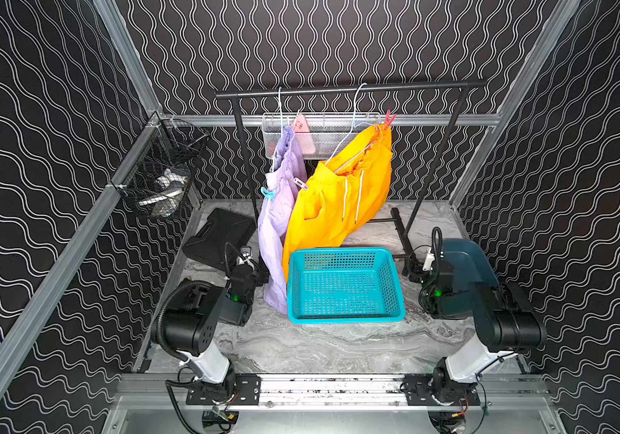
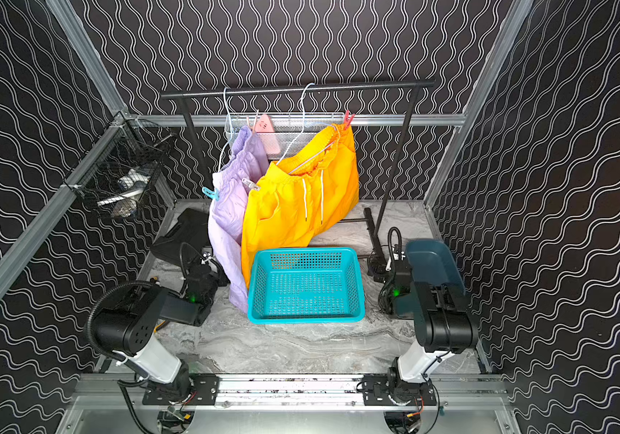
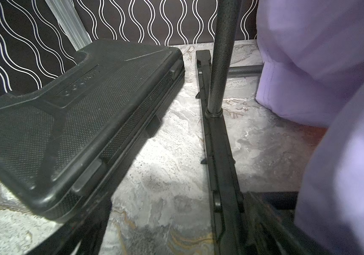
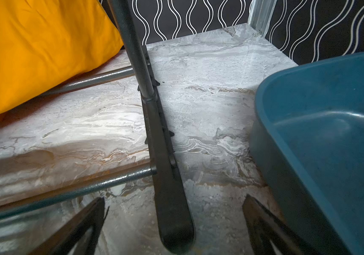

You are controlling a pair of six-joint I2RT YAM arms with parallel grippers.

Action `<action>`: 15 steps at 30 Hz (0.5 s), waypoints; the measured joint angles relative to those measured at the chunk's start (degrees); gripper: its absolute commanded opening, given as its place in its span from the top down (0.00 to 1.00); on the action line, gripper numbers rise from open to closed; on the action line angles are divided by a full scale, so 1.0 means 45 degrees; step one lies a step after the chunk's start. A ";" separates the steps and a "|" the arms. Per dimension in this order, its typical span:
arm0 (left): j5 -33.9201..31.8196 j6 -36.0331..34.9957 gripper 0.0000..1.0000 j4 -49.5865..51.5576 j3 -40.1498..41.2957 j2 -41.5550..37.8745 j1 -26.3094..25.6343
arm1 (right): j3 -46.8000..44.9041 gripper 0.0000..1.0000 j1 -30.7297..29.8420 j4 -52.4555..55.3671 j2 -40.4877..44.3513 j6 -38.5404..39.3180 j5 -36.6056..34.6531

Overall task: Remove the clothespins securing shorts to the hanger
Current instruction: Pick up the hanger from the clothesline.

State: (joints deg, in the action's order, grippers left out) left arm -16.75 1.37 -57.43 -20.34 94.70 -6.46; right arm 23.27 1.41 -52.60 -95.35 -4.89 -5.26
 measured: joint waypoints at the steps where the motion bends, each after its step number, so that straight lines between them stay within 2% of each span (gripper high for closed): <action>1: -0.0005 0.0000 0.01 0.0000 0.0000 0.0005 0.0000 | 0.0000 0.01 0.0000 -0.0019 0.0000 0.0000 0.0000; 15: 0.0000 0.0000 0.01 -0.0024 0.0000 0.0015 0.0015 | 0.0000 0.00 0.0000 -0.0073 -0.0005 0.0000 0.0039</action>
State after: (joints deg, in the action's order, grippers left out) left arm -16.75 1.37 -57.54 -20.34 94.76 -6.39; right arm 23.27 1.41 -52.93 -95.37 -4.89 -5.08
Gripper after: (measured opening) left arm 0.987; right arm 0.995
